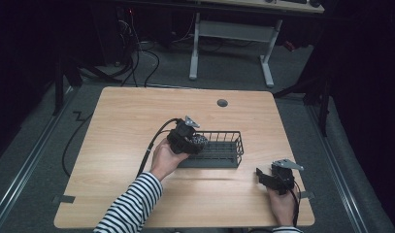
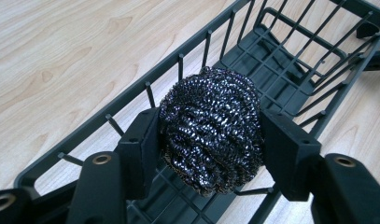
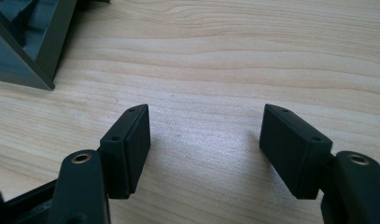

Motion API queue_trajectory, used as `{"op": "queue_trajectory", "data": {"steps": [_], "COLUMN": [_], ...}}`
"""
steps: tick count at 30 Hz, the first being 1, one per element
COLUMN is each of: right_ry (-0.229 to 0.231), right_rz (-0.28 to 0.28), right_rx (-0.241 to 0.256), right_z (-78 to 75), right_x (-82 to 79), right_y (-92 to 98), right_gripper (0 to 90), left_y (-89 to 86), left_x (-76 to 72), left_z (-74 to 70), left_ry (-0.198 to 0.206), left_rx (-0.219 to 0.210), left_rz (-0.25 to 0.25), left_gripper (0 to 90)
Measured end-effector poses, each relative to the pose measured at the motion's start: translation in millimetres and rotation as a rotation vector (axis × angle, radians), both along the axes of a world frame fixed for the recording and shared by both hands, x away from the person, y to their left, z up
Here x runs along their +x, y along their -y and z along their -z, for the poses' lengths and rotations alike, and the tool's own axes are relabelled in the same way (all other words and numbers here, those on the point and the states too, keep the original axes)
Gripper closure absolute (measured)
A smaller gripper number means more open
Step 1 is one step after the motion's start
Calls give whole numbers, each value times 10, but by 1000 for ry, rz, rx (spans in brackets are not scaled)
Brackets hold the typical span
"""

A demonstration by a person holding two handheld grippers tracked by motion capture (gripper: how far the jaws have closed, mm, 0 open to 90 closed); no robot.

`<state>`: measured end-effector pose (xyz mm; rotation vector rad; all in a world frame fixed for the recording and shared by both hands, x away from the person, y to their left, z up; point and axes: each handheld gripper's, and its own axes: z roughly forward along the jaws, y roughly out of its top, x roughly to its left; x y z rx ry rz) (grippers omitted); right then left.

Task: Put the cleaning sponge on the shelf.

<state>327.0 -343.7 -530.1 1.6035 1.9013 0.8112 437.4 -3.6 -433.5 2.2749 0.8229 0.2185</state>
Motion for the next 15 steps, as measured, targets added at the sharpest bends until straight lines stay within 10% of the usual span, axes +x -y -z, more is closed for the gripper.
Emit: {"op": "queue_trajectory", "data": {"steps": [15], "right_ry": [0], "right_rz": [0], "right_rx": [2], "right_z": [0], "right_x": [0], "right_y": [2], "right_gripper": [338], "left_y": [-82], "left_x": [11], "left_z": [-47], "left_ry": [10], "left_rx": [-43], "left_rz": [-19], "left_gripper": [356]}}
